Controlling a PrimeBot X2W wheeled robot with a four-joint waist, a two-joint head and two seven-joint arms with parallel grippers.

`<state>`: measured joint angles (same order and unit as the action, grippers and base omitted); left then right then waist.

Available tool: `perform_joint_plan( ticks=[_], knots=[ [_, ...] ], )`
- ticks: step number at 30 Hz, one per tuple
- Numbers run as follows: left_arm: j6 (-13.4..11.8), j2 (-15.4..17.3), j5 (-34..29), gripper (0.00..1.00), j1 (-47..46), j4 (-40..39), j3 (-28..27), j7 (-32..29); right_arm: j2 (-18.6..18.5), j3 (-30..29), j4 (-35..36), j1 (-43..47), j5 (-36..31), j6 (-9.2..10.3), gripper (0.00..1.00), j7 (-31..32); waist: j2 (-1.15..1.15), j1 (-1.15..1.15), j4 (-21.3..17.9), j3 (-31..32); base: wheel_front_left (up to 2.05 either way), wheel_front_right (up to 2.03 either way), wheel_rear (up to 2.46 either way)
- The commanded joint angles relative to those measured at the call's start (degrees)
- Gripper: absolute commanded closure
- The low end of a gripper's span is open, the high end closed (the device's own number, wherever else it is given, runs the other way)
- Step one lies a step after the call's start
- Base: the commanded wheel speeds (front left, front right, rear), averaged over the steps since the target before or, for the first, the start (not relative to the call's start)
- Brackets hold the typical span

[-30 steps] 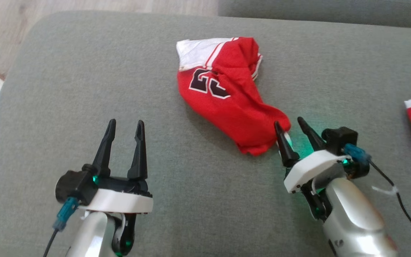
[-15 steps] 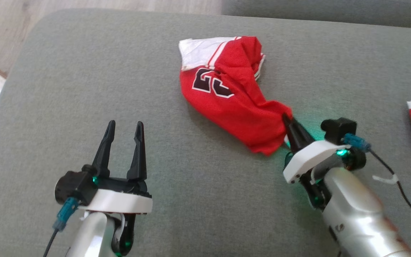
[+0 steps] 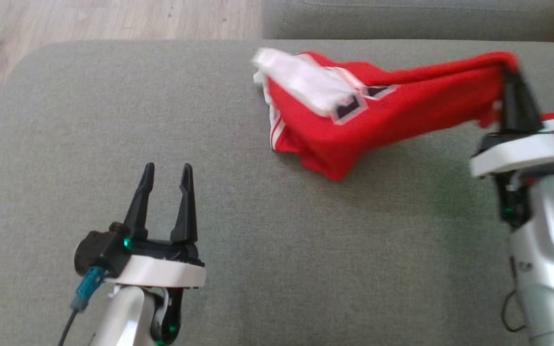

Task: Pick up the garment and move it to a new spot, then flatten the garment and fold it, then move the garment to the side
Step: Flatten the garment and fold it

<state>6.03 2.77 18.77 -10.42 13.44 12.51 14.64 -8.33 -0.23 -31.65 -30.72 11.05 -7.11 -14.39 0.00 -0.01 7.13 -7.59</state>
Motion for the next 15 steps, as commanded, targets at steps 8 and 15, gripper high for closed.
perform_joint_plan(
  ticks=[8, 15],
  knots=[
    [-0.41, 0.11, 1.13, 0.00, -0.93, -2.15, -1.13, 0.36, 1.75, -8.34, 2.22, 0.60, -9.15, -0.37, 0.00, 1.72, 0.00, 0.01, 0.93, 0.42, 0.00, 0.00, 0.00],
    [-0.51, 0.11, 1.18, 0.00, -0.60, -2.11, -1.64, 0.36, 4.69, -6.70, 4.05, 3.62, -11.02, -0.37, 0.00, 0.28, 0.00, 0.01, 0.72, 0.83, 0.00, 0.00, 0.00]
  ],
)
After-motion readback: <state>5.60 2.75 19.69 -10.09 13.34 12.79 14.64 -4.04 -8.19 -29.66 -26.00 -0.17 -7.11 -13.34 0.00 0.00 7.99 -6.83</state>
